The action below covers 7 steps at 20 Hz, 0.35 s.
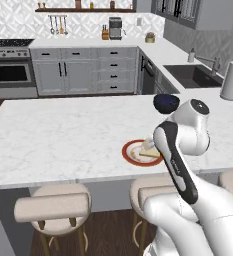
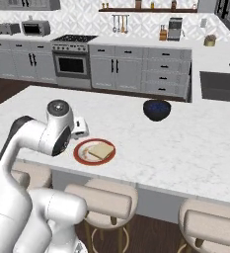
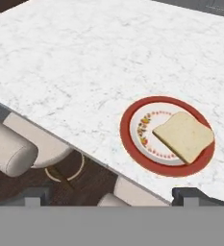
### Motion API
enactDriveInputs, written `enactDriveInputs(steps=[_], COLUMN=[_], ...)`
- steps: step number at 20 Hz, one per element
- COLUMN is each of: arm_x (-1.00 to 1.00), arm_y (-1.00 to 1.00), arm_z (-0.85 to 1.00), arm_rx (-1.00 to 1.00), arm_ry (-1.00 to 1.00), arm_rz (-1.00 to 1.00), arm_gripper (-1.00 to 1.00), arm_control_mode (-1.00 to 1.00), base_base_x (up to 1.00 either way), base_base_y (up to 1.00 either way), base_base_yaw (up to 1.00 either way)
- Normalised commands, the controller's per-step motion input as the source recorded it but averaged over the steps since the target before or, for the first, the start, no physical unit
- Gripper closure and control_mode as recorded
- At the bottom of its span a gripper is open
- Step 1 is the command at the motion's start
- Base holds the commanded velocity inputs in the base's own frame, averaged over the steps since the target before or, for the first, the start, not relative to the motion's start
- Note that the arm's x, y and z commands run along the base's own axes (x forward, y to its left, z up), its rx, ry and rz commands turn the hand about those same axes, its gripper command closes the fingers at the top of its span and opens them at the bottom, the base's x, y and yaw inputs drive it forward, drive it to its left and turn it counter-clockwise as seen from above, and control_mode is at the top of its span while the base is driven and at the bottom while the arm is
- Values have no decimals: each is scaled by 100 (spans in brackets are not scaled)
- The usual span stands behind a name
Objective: Start the toaster. Once the lever pops up, take the bread to the plate on the dining counter.
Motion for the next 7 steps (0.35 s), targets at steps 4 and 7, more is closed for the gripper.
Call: enactDriveInputs(steps=[4, 7], arm_x=[-100, -100], arm_y=[60, 45], arm_z=[0, -9], arm_rx=[-3, -5], arm_ry=[15, 6], arm_rz=[-1, 0], arm_gripper=[-100, -100], arm_control_mode=[-100, -100], base_base_x=[0, 0], base_base_y=[0, 0], base_base_yaw=[0, 0])
